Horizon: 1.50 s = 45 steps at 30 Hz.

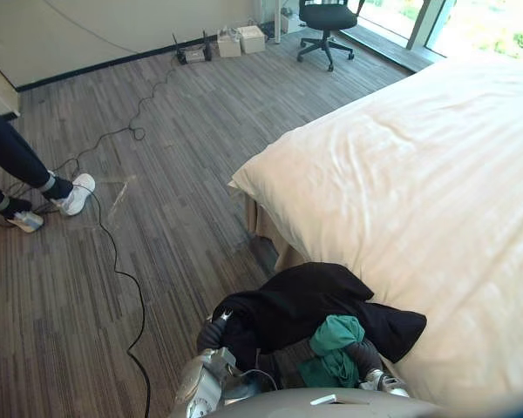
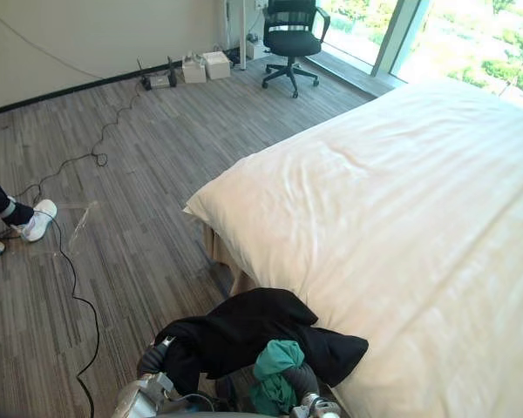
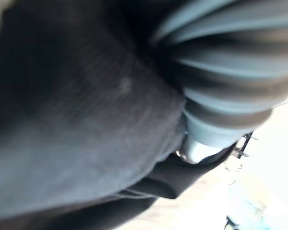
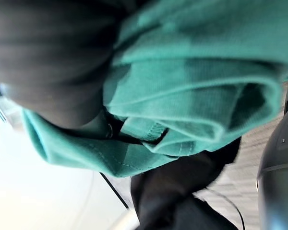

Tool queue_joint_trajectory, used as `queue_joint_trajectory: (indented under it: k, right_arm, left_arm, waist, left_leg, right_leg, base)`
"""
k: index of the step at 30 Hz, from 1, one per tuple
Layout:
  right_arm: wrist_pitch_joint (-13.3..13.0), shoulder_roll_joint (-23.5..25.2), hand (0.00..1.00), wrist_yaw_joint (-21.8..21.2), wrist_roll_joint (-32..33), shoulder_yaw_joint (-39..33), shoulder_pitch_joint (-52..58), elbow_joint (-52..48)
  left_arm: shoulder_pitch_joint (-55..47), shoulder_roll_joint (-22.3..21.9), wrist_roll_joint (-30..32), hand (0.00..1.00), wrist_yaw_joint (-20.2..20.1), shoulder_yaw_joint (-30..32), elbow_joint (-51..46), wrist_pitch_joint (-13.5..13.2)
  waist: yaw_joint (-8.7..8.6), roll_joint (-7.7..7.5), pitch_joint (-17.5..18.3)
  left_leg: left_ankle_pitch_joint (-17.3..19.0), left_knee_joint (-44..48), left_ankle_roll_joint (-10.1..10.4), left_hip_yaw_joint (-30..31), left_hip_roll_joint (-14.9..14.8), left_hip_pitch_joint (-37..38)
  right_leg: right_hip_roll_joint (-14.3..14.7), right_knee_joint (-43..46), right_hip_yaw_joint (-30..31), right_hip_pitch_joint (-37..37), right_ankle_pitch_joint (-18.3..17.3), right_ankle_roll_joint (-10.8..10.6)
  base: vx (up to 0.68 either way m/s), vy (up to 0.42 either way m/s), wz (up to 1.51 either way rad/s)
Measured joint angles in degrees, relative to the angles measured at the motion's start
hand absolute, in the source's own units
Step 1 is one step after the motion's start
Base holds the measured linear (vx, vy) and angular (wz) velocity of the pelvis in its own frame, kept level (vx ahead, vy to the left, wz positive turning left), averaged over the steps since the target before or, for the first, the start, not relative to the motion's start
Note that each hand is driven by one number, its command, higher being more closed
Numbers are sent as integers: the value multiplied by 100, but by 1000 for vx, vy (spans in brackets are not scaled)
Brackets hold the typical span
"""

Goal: Tidy the bed and pick cloth on bed and put in laundry

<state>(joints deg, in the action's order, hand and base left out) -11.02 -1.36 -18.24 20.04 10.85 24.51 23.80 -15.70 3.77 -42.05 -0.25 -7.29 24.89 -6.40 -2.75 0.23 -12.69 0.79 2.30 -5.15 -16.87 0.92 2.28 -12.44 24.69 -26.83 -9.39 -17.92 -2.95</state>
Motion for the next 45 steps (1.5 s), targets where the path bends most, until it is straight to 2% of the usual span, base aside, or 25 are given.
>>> queue_joint_trajectory:
  k: [2,3,4,6,7,8,14,17,19,21,22,25,27,28,30,31,32,33,34,35,36,37,41,44,45]
  right_arm:
    - [-9,-20,100,114,34,40,-3,18]
    - [-10,-27,100,150,163,39,-18,31]
    - [-12,-48,100,162,253,35,-40,58]
    - [-15,-188,100,177,287,54,-98,75]
    - [-15,-261,100,181,288,43,-120,83]
    - [-7,-376,100,156,286,160,-212,258]
    - [-11,-384,100,159,287,131,-208,262]
    - [-180,-373,100,310,451,111,-74,296]
    - [-474,-371,100,411,656,10,31,276]
    - [-593,-374,100,488,702,-38,106,297]
    - [-675,-374,100,559,798,-101,191,314]
    - [-788,-377,100,725,894,-117,156,481]
    - [-800,-373,100,728,867,-101,106,527]
    - [-800,-354,100,727,738,-86,51,539]
    - [-800,-419,100,719,649,-86,12,514]
    - [-799,-634,100,721,647,-94,-9,506]
    - [-797,-864,100,717,648,-91,-14,501]
    - [-794,-886,100,712,645,-89,-25,500]
    - [-797,-855,100,689,623,-73,-56,466]
    - [-724,-839,100,650,599,18,-199,532]
    - [-680,-838,100,636,568,52,-238,539]
    - [-664,-810,100,556,457,170,-243,435]
    - [-623,-731,100,476,261,385,-217,514]
    - [-625,-725,100,450,99,384,-236,612]
    - [-626,-697,100,390,94,388,-218,640]
  left_arm:
    - [-7,54,18,100,-3,-137,7,0]
    - [-31,111,15,100,-3,-179,2,0]
    - [-119,144,13,100,9,-171,36,3]
    - [-283,94,0,100,31,-175,59,1]
    - [-330,88,1,100,27,-217,59,1]
    - [-451,200,-4,100,-116,-596,64,0]
    - [-455,200,2,100,-113,-600,64,-10]
    - [-506,229,124,100,-65,-800,76,-280]
    - [-489,256,328,100,-52,-1079,135,-650]
    - [-503,254,335,100,-43,-1240,168,-880]
    - [-507,251,341,100,-22,-1368,265,-1149]
    - [-503,308,321,100,12,-1393,357,-1552]
    - [-470,372,295,100,-25,-1339,328,-1611]
    - [-447,406,266,100,-86,-1225,285,-1641]
    - [-498,344,266,100,-148,-1144,87,-1643]
    - [-546,243,269,100,-240,-1122,-4,-1643]
    - [-597,122,269,100,-256,-1096,-48,-1640]
    - [-631,118,268,100,-273,-1053,-109,-1641]
    - [-668,129,266,100,-345,-942,-222,-1651]
    - [-636,141,266,100,-350,-825,-175,-1639]
    - [-639,154,264,100,-347,-814,-148,-1636]
    - [-755,209,264,100,-352,-782,-195,-1638]
    - [-992,179,266,100,-356,-789,-182,-1638]
    - [-1051,83,291,100,-371,-803,-160,-1640]
    - [-1075,79,322,100,-372,-803,-160,-1642]
  waist:
    - [57,-21,7]
    - [82,-107,46]
    - [84,-134,54]
    - [142,-53,76]
    - [143,57,99]
    - [16,115,313]
    - [0,93,296]
    - [-78,86,298]
    - [-129,108,325]
    - [-119,73,332]
    - [-101,32,349]
    - [-82,-37,399]
    - [-76,-89,380]
    - [-38,-166,348]
    - [68,-157,331]
    - [93,2,251]
    - [88,263,270]
    - [105,267,278]
    - [198,240,282]
    - [247,270,226]
    - [267,243,210]
    - [381,235,206]
    - [515,140,144]
    - [577,90,176]
    - [597,-1,217]
  left_leg:
    - [-25,-24,38,105,31,85]
    - [-15,-37,75,130,122,140]
    - [-17,-87,105,159,193,225]
    - [-81,-320,205,1,134,380]
    - [-129,-414,256,-40,94,385]
    - [-307,-825,423,-67,-55,866]
    - [-287,-820,454,-192,-94,850]
    - [-260,-817,483,-299,-143,677]
    - [-261,-792,481,-272,-147,507]
    - [-266,-790,484,-197,-129,453]
    - [-271,-788,486,-44,-89,387]
    - [-288,-638,492,328,40,113]
    - [-286,-340,489,465,112,-91]
    - [-252,201,438,440,174,-403]
    - [-181,1042,200,-68,196,-836]
    - [-8,1549,-95,-519,66,-966]
    - [169,1677,-317,-696,12,-968]
    - [244,1648,-288,-734,48,-956]
    - [530,1421,-263,-800,202,-912]
    - [647,1277,-428,-796,227,-922]
    - [596,1250,-366,-797,235,-932]
    - [534,1115,-370,-913,248,-912]
    - [544,1008,-268,-982,249,-814]
    - [825,1112,-279,-1171,228,-791]
    - [1011,1211,-278,-1395,180,-723]
  right_leg:
    - [27,-361,228,57,104,-38]
    - [-30,-643,268,114,386,-3]
    - [-101,-727,320,68,398,-92]
    - [-21,-896,418,70,391,-92]
    - [38,-973,462,98,404,-70]
    - [419,-1680,536,-477,521,-20]
    - [445,-1678,664,-388,518,-9]
    - [537,-1663,861,-169,517,40]
    - [552,-1634,853,-44,487,60]
    - [542,-1606,796,-13,443,51]
    - [510,-1580,634,-19,377,43]
    - [419,-1543,132,-56,289,18]
    - [368,-1539,-120,-151,291,19]
    - [300,-1498,-373,-276,300,19]
    - [200,-1390,-747,-448,309,12]
    - [216,-1052,-989,-548,308,11]
    - [240,-852,-990,-548,78,-57]
    - [237,-984,-973,-553,83,-62]
    - [183,-1027,-1075,-577,-172,-100]
    - [220,-923,-1162,-539,-298,-145]
    - [209,-896,-1185,-512,-294,-139]
    - [227,-946,-1184,-524,-278,-123]
    - [362,-1325,-1169,-722,-114,-69]
    - [315,-1322,-1023,-691,-137,-27]
    - [190,-1257,-991,-679,-171,21]
  base:
    - [79,-108,62]
    - [42,-135,28]
    - [40,-143,10]
    - [37,-138,-30]
    - [15,-86,-37]
    - [5,-21,-14]
    - [-1,0,-11]
    - [-13,-10,-23]
    - [73,-26,10]
    - [96,-35,28]
    - [143,-67,57]
    - [121,-59,88]
    - [113,-63,126]
    - [47,-28,159]
    - [20,4,165]
    - [0,84,175]
    - [-16,119,170]
    - [-67,178,146]
    - [-133,199,105]
    - [-119,159,93]
    - [-139,137,39]
    - [-87,76,9]
    - [-84,71,1]
    - [-38,70,-16]
    - [128,69,-33]
